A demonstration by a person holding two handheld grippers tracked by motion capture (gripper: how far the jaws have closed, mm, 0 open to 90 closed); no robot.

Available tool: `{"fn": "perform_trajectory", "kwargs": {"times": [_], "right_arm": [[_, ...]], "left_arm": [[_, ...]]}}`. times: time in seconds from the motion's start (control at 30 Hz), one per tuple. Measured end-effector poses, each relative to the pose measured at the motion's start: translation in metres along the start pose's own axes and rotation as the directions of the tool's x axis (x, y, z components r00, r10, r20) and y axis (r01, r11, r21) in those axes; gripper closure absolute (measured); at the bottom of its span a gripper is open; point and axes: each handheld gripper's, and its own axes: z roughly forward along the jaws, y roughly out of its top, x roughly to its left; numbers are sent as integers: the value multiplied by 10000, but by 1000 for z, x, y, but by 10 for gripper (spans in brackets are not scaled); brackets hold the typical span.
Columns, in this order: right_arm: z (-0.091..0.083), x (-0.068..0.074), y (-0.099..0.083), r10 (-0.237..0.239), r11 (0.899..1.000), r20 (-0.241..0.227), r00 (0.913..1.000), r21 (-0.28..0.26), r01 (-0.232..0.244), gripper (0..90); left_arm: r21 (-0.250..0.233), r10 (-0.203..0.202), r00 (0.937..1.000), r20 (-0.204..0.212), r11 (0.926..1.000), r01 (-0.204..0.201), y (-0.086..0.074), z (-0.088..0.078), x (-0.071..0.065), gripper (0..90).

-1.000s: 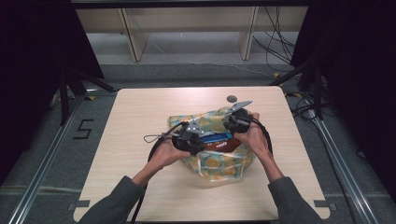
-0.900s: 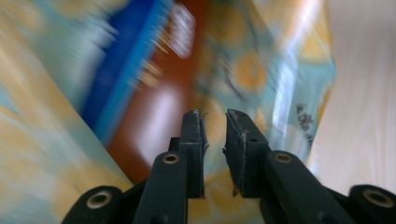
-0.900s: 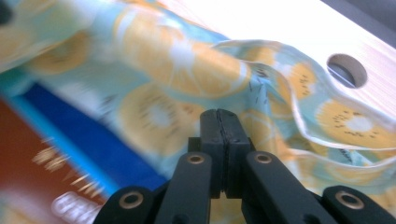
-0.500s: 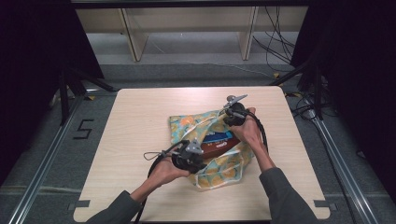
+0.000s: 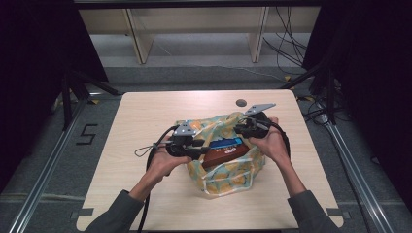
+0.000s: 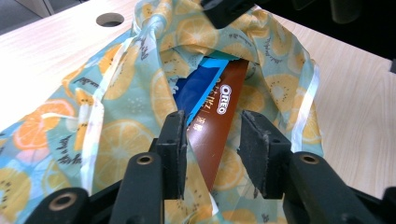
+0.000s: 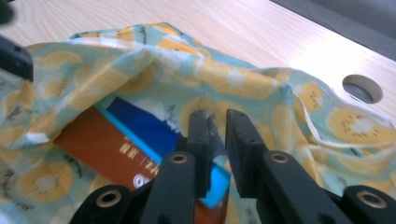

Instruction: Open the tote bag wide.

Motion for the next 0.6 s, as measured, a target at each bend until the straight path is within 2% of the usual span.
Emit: {"fn": "perform_trajectory", "kwargs": {"times": [0.03, 0.07, 0.1, 0.17, 0.2, 0.23, 0.27, 0.3, 0.4, 0.43, 0.5, 0.6], "right_arm": [[-3, 1, -2, 22, 10000, -22, 10000, -64, -22, 791], [-8, 1, -3, 144, 9998, -154, 9998, 167, -141, 787], [-10, 2, -7, 218, 9996, -64, 9997, -179, -219, 779], [-18, 2, -12, 21, 9999, -92, 10000, -105, -22, 762], [-20, 4, -16, 238, 9997, -53, 9997, -112, -238, 747], [-23, 3, -18, 124, 9999, -29, 9999, 103, -123, 734], [-24, 2, -21, -103, 9999, 1, 9999, -56, 103, 723], [-28, 2, -24, 184, 9998, 80, 9998, -78, -183, 693], [-34, 1, -32, 464, 9985, 129, 9988, -293, -460, 622], [-37, 0, -36, 527, 9974, 146, 9985, -494, -520, 614], [-41, -1, -40, 514, 9976, 100, 9986, -475, -509, 581], [-44, 0, -46, 561, 9964, 150, 9983, -651, -550, 527]], "left_arm": [[-32, 23, 10000, 8, 10000, -23, 0, -1, 0, 593], [-67, 33, 9999, -114, 10000, -34, -1, -4, -2, 583], [-89, 24, 9999, -144, 10000, -25, -2, -6, -2, 567], [-26, 134, 9997, -191, 9999, -135, -4, -11, -2, 540], [-170, 7, 9997, -261, 9999, -11, -6, -12, -3, 525], [-124, 20, 9995, -301, 9999, -24, -7, -15, -2, 511], [-182, -107, 9993, -355, 9998, 101, -10, -17, -2, 504], [-165, -91, 9991, -418, 9998, 84, -11, -19, -2, 487], [-162, -186, 9980, -605, 9997, 176, -18, -27, 1, 443], [-303, -423, 9964, -731, 9987, 402, -21, -28, -1, 424], [-304, -491, 9968, -637, 9984, 473, -26, -32, 1, 400], [-375, -687, 9950, -730, 9971, 661, -34, -38, -1, 375]]}}
